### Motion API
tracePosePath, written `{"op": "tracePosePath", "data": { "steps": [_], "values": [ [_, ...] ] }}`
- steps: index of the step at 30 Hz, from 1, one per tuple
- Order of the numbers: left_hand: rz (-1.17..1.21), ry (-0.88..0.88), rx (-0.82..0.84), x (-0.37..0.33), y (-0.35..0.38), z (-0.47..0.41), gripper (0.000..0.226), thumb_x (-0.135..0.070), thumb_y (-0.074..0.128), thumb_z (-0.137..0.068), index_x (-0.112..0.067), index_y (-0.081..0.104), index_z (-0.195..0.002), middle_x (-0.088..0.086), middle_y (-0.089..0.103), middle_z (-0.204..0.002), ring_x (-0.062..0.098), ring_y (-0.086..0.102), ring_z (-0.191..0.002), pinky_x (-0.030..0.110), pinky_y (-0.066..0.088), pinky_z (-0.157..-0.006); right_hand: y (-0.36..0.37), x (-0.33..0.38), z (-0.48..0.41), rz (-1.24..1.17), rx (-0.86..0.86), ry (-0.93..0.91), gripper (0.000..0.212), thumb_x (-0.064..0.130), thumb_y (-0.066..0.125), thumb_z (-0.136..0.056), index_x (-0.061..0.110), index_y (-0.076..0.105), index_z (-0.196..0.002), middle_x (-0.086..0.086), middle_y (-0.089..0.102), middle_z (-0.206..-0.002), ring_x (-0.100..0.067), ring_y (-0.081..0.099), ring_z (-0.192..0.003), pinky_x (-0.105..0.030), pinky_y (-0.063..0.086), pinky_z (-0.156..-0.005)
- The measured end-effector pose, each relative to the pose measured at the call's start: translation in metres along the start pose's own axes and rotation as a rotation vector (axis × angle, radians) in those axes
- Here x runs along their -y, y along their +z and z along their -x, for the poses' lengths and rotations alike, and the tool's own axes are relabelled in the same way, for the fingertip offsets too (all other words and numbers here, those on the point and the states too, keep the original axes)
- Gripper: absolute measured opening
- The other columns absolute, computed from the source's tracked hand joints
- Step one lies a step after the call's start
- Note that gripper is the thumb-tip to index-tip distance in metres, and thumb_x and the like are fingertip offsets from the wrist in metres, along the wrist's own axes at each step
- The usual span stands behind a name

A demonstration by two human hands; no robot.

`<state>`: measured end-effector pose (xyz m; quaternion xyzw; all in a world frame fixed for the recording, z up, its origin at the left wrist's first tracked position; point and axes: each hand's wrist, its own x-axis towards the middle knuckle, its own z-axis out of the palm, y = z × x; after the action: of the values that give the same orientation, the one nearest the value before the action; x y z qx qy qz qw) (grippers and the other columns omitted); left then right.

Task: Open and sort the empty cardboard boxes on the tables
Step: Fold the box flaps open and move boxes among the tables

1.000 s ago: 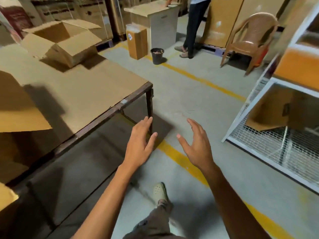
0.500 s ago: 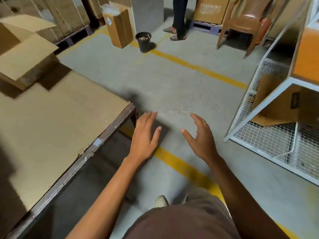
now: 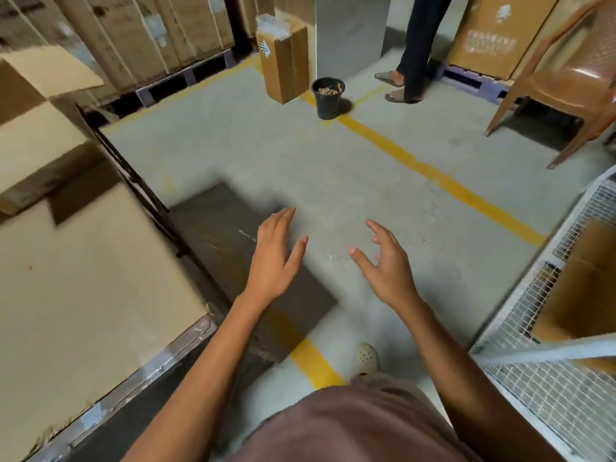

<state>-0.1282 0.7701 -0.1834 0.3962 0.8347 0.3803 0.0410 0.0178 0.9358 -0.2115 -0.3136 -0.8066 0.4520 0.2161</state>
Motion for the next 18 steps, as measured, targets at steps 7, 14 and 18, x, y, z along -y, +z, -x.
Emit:
{"op": "tracePosePath", "data": {
  "steps": [7, 14, 18],
  "values": [
    [-0.033, -0.191, -0.223, -0.003, 0.009, -0.082, 0.055, -0.037, 0.049, -0.099, -0.011, 0.042, -0.147, 0.013, 0.031, -0.156, 0.027, 0.027, -0.144, 0.03, 0.022, -0.117, 0.006, 0.017, -0.129, 0.009, 0.242, -0.126, 0.078, 0.064, 0.054, -0.081, 0.025, 0.042, -0.148, 0.004, 0.046, -0.148, -0.018, 0.048, -0.133, -0.049, 0.045, -0.105],
    [-0.082, -0.302, -0.497, 0.043, -0.034, -0.142, 0.051, -0.035, 0.049, -0.099, -0.011, 0.046, -0.144, 0.012, 0.035, -0.154, 0.024, 0.03, -0.142, 0.021, 0.02, -0.117, 0.083, 0.065, -0.224, -0.097, 0.433, -0.219, 0.071, 0.054, 0.06, -0.084, 0.027, 0.042, -0.147, 0.01, 0.047, -0.146, -0.01, 0.051, -0.126, -0.045, 0.048, -0.102],
    [-0.146, -0.299, -0.753, 0.082, -0.082, -0.18, 0.042, -0.021, 0.053, -0.099, -0.004, 0.053, -0.137, 0.013, 0.051, -0.141, 0.023, 0.044, -0.133, 0.038, 0.036, -0.113, 0.146, 0.106, -0.282, -0.149, 0.525, -0.327, 0.07, 0.054, 0.06, -0.084, 0.03, 0.042, -0.147, 0.016, 0.047, -0.141, -0.007, 0.051, -0.123, -0.038, 0.051, -0.096]
  ]
}}
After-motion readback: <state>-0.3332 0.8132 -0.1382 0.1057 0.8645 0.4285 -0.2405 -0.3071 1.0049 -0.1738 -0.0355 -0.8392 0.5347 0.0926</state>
